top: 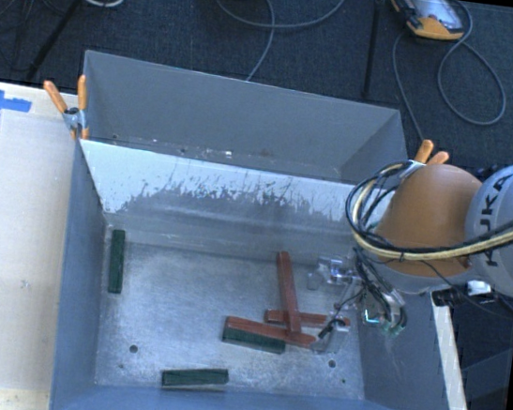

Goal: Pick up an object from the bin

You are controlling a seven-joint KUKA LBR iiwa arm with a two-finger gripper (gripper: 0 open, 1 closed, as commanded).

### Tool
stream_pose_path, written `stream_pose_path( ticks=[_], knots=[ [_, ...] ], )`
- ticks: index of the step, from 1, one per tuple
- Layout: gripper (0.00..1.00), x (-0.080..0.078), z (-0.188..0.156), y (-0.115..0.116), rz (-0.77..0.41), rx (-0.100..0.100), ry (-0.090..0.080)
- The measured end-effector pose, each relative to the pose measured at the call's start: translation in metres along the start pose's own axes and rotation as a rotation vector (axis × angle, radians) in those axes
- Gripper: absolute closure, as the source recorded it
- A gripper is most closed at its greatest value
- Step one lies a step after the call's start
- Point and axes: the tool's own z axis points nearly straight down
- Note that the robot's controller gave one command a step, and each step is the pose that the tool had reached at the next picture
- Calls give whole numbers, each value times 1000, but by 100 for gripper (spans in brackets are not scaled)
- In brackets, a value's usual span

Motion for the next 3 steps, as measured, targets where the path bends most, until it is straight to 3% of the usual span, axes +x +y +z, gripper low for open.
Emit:
stream_pose_path(
  ticks=[1, 2, 3],
  knots=[
    [0, -48, 12, -3, -442, 3, -11],
    [0, -24, -17, 28, -456, 1, -9],
    [0, 33, 20, 55, -1103, 2, -3]
  ],
)
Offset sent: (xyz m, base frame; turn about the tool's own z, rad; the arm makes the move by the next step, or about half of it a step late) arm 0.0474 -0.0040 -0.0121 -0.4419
